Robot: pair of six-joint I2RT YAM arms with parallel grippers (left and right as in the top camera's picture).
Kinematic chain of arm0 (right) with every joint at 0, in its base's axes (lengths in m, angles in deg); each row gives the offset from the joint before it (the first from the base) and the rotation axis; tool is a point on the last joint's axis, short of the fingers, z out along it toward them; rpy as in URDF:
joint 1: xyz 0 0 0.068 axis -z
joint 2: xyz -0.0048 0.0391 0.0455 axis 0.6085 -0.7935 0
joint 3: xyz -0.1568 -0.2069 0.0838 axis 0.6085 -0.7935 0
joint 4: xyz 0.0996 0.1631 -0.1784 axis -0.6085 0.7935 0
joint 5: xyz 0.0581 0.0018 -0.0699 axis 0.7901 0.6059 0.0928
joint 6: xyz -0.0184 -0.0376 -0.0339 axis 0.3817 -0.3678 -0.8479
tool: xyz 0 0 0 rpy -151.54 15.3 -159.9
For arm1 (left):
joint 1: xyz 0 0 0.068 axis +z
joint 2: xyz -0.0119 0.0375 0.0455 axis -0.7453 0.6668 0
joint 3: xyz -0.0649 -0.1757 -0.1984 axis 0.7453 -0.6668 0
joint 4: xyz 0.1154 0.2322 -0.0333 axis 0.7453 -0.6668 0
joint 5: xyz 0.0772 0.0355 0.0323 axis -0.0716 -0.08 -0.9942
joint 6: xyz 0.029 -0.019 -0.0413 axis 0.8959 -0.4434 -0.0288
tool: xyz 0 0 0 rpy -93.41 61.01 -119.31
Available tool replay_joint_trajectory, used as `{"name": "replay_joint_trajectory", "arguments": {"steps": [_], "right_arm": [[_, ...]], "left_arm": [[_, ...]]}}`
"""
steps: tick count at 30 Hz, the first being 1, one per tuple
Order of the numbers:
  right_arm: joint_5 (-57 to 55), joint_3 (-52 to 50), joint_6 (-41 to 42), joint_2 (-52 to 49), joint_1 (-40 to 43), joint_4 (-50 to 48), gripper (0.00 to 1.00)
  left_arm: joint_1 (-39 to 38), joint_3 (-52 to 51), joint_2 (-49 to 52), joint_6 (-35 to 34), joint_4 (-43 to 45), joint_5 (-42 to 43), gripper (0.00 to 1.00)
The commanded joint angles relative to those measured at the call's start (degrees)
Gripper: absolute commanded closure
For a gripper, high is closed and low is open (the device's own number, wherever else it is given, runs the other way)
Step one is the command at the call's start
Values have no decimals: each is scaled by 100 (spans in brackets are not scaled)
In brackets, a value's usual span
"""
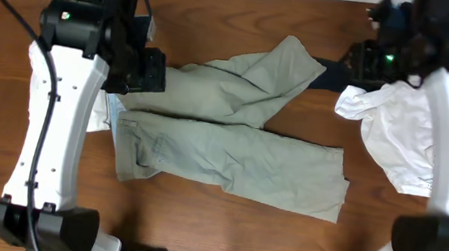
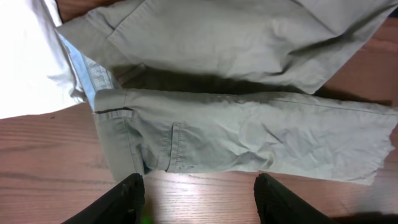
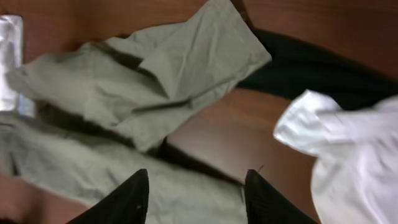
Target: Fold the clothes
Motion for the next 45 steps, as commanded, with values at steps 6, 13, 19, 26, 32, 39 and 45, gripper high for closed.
{"name": "replay_joint_trajectory", "arguments": {"steps": [6, 13, 19, 26, 32, 39, 45], "right_arm": [[326, -17, 964, -1797, -42, -927, 47], [643, -17, 1252, -2640, -83, -1412, 47], [658, -17, 1335, -2975, -170, -1598, 48], [501, -17, 1482, -3117, -302, -1784, 48], [223, -17, 1550, -3134, -400, -1812, 48], [-37, -111, 1775, -3134, -426, -1818, 49], [-74, -505, 2061, -3134, -426, -2151, 52]], "left_arm": [[24, -68, 144, 7, 11, -68, 41], [24, -68, 144, 9, 11, -68, 41], [24, -68, 144, 9, 13, -68, 41], [24, -68, 144, 7, 7, -66, 41], [24, -68, 144, 9, 7, -66, 41], [24, -68, 144, 9, 7, -66, 41], [24, -68, 144, 9, 7, -66, 40]]}}
